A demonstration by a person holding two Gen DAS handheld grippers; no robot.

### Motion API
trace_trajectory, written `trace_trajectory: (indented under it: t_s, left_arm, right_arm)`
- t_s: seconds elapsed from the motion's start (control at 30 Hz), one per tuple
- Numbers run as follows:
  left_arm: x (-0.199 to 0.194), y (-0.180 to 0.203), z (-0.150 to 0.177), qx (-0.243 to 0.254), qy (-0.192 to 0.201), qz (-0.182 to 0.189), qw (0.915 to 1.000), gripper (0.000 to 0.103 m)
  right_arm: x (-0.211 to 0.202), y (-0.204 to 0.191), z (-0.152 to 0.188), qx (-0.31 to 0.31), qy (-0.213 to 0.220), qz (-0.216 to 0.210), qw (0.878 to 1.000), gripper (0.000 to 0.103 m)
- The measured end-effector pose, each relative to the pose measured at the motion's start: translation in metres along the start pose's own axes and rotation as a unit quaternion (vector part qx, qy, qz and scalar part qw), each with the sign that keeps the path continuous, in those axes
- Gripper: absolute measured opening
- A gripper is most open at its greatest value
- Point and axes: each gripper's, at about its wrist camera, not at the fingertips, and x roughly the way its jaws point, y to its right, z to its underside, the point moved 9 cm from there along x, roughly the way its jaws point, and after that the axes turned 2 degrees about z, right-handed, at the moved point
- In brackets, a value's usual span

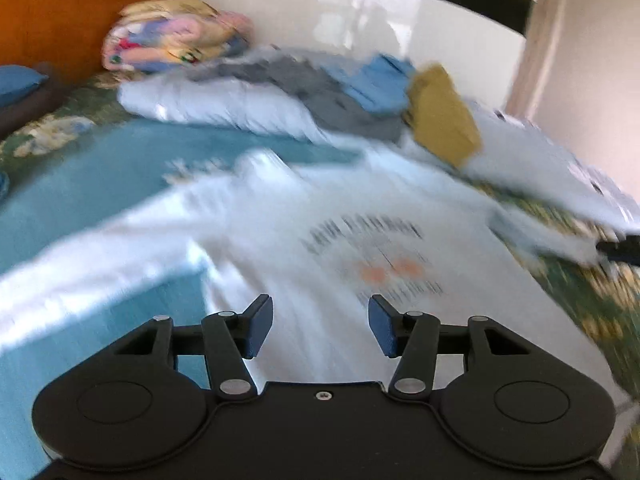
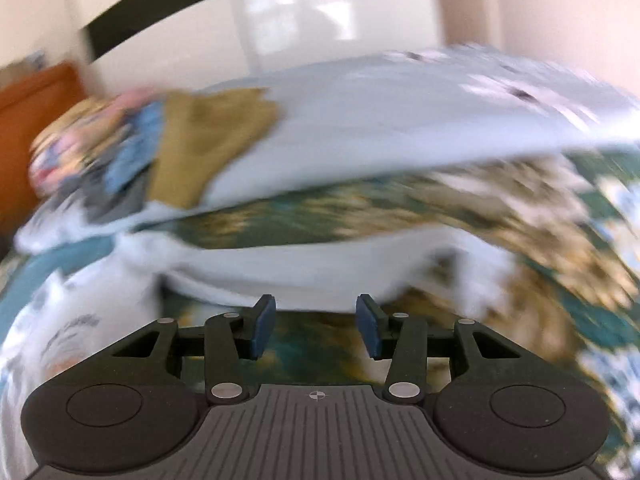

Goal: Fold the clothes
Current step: 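Lay the shirt flat with both grippers and open them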

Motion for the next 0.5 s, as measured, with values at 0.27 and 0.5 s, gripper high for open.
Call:
trace_trajectory:
  t_s: [0.27,0.5]
  left_arm:
    - [-0.014,0.034,0.048,0.011,-0.045,0.000,0.9989,0.052]
    - [-0.025,0.029,0.044,0.003,-0.035,-0.022,0.9991,0.058]
  right_arm:
    - [0.031,0.051,-0.016,0.129,0.003,0.000,0.992,0.048]
    - [0.065,0.076,-0.030,0.212,-0.009,0.046,0.976,0.035]
